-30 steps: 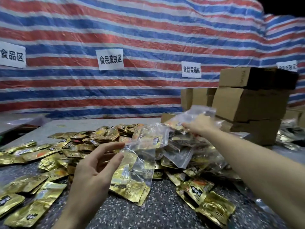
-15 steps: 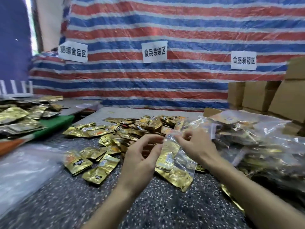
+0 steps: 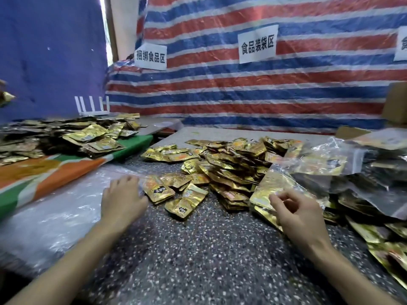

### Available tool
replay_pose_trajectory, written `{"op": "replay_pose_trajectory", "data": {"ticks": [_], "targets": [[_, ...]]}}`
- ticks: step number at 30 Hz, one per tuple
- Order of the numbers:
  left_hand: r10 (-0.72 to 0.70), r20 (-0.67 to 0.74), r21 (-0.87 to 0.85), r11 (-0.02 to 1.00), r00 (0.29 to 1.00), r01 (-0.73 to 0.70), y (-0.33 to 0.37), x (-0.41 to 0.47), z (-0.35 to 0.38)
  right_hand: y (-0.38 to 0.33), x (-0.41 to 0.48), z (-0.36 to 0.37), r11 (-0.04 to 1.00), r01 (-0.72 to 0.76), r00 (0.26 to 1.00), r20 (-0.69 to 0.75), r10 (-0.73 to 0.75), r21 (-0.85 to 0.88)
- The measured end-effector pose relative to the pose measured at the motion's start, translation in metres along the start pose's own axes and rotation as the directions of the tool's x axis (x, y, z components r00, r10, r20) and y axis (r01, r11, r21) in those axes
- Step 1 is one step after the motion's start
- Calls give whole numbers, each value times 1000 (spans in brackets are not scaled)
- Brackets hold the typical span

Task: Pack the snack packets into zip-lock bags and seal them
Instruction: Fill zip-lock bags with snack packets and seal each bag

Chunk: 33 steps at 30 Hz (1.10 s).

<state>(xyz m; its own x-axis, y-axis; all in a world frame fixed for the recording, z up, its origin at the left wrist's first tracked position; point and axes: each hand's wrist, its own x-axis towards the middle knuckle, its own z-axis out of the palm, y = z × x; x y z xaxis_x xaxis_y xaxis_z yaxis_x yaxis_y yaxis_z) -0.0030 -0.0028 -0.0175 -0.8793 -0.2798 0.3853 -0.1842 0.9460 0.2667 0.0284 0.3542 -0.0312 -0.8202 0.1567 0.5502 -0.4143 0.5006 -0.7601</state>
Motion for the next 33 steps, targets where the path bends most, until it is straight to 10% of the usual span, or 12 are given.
{"op": "replay_pose_trajectory", "data": {"ticks": [4,14,20,26,33], "targets": [[-170,186,149,978,968,143,-30,3,7,-3,-1,2,1000,3,1000,21,-3,26],[-173,-212,-106,983,962,153,-24,-2,-18,2,-3,2,992,-40,998,42,35,121],[44,-436,-294,937,899,-188,31,-20,-47,-7,-3,0,958,-107,991,108,81,265],[468,-609,-256,648,641,-717,105,-56,-39,-21,1,-10,817,-281,956,224,191,504],[791,-491,-267,263,365,-927,151,-80,22,-26,7,-27,773,-404,896,382,227,489]]}}
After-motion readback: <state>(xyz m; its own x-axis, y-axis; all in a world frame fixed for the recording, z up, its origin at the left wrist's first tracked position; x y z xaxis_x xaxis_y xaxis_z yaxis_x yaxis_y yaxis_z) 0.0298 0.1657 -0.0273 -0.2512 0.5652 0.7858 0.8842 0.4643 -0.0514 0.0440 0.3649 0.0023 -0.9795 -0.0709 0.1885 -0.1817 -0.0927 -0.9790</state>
